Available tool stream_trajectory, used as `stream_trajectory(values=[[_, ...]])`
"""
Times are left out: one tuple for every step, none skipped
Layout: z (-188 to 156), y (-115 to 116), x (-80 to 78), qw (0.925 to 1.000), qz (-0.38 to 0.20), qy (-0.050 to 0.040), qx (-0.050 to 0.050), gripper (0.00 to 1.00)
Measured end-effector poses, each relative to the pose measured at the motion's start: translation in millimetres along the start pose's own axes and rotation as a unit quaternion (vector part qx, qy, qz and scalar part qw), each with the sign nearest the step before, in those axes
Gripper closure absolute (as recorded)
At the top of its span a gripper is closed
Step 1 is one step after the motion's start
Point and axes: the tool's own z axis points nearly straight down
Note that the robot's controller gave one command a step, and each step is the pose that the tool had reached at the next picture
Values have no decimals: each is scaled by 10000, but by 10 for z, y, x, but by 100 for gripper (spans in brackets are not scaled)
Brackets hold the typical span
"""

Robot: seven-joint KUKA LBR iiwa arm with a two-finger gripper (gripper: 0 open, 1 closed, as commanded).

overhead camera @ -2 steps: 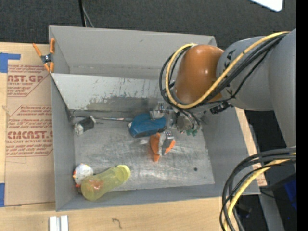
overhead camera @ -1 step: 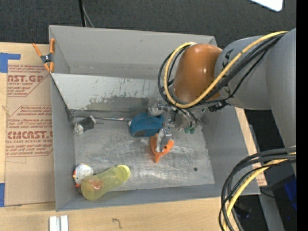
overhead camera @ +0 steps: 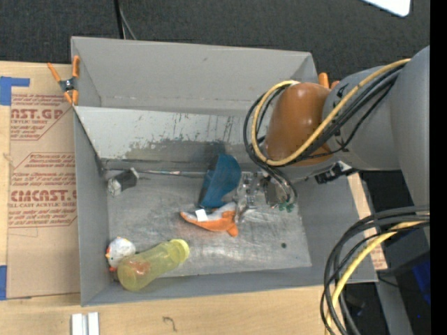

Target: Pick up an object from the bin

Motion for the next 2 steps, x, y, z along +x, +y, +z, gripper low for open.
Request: stream_trajectory(values=[[0,0,0,10000,0,0,0,100],[-1280,115,-265,9866,-1629,-52,5,100]])
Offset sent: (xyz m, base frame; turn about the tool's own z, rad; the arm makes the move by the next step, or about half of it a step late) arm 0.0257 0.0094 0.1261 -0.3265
